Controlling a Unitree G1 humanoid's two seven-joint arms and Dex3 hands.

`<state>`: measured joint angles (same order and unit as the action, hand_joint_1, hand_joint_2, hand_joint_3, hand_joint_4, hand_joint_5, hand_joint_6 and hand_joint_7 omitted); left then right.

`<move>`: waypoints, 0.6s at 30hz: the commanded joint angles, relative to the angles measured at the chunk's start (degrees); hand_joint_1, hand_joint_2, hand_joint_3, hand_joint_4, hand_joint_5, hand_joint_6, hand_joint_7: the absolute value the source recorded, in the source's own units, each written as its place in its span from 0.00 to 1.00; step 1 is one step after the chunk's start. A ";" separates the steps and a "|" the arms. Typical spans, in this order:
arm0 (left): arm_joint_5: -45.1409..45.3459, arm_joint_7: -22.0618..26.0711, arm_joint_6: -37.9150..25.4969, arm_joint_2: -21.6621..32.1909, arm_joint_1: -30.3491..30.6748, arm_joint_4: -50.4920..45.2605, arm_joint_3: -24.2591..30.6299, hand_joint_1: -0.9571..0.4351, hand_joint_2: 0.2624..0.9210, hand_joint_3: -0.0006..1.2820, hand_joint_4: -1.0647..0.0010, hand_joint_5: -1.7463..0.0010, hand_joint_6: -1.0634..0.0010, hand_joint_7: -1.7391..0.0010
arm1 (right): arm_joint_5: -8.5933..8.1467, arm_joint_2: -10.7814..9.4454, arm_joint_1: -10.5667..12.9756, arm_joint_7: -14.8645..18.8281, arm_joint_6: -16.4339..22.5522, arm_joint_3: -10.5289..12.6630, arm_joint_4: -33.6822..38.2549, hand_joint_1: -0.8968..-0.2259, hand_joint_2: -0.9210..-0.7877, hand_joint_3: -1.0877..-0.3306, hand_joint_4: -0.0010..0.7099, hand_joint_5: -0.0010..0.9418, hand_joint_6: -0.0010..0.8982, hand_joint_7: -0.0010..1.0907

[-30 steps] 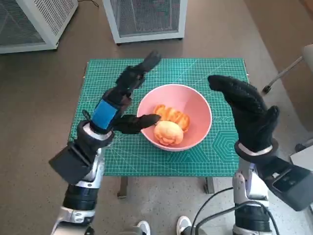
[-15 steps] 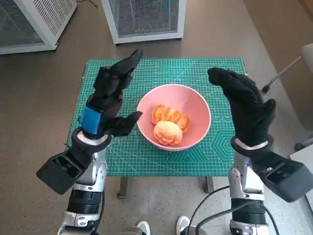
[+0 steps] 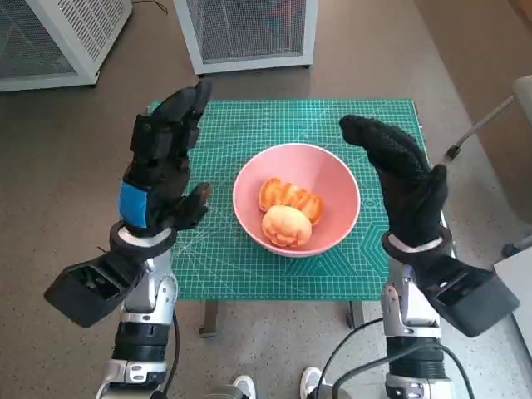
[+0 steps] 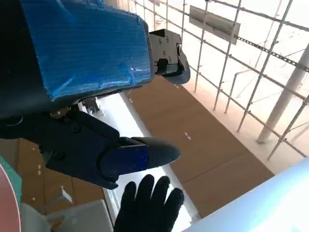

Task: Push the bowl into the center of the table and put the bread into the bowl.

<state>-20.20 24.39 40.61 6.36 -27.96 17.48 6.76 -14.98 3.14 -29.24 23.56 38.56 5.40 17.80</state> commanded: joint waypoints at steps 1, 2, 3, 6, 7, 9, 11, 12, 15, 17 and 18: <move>-0.35 0.72 0.20 0.04 -1.19 0.63 0.46 0.23 0.92 0.49 1.00 0.84 1.00 0.70 | 1.68 0.18 -0.13 -0.96 0.32 -0.30 1.41 0.73 0.03 0.85 0.44 0.00 0.03 0.72; -0.34 0.82 0.12 0.07 -1.26 0.71 0.51 0.22 0.92 0.49 1.00 0.84 1.00 0.71 | 1.82 0.22 -0.20 -1.06 0.41 -0.31 1.56 0.73 0.03 0.86 0.44 0.00 0.03 0.72; -0.21 0.87 0.00 0.13 -1.31 0.71 0.53 0.22 0.92 0.50 1.00 0.84 1.00 0.72 | 1.91 0.26 -0.23 -1.13 0.47 -0.30 1.63 0.72 0.03 0.86 0.44 0.00 0.03 0.72; 0.31 0.94 -0.15 0.35 -1.48 0.79 0.58 0.22 0.91 0.51 1.00 0.85 1.00 0.73 | 1.97 0.30 -0.36 -1.24 0.59 -0.27 1.95 0.72 0.02 0.86 0.44 0.00 0.02 0.73; 0.57 0.94 -0.15 0.48 -1.56 0.90 0.58 0.21 0.91 0.51 1.00 0.85 1.00 0.73 | 1.86 0.26 -0.37 -1.21 0.57 -0.25 2.04 0.71 0.01 0.86 0.44 0.00 0.02 0.73; 0.90 1.04 -0.15 0.71 -1.68 1.13 0.57 0.21 0.90 0.52 1.00 0.85 1.00 0.73 | 1.60 0.15 -0.39 -1.11 0.51 -0.25 2.25 0.71 0.01 0.87 0.44 0.00 0.02 0.73; 1.14 1.20 -0.21 0.93 -1.74 1.29 0.56 0.21 0.89 0.53 1.00 0.86 1.00 0.75 | 1.28 0.01 -0.36 -0.97 0.36 -0.27 2.38 0.71 0.00 0.87 0.44 0.00 0.02 0.73; 1.23 1.27 -0.23 1.01 -1.78 1.37 0.56 0.21 0.89 0.53 1.00 0.86 1.00 0.75 | 1.15 -0.05 -0.35 -0.93 0.28 -0.28 2.44 0.71 0.00 0.87 0.44 0.00 0.02 0.73; 1.38 1.60 -0.39 1.28 -1.84 1.48 0.42 0.21 0.88 0.54 1.00 0.86 1.00 0.76 | 0.99 -0.23 -0.33 -0.97 0.30 -0.28 2.75 0.72 0.01 0.87 0.44 0.00 0.02 0.73; 1.44 1.84 -0.42 1.44 -1.90 1.56 0.31 0.21 0.88 0.55 1.00 0.87 1.00 0.77 | 0.96 -0.33 -0.38 -0.99 0.44 -0.30 3.05 0.72 0.01 0.87 0.44 0.00 0.02 0.73; 1.48 1.94 -0.42 1.49 -1.95 1.64 0.26 0.21 0.88 0.55 1.00 0.87 1.00 0.77 | 0.95 -0.36 -0.43 -0.98 0.50 -0.30 3.20 0.72 0.02 0.87 0.44 0.01 0.02 0.73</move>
<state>-19.30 25.82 40.46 7.32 -29.12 18.88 7.18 -13.70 3.14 -30.07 22.76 39.12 5.24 19.79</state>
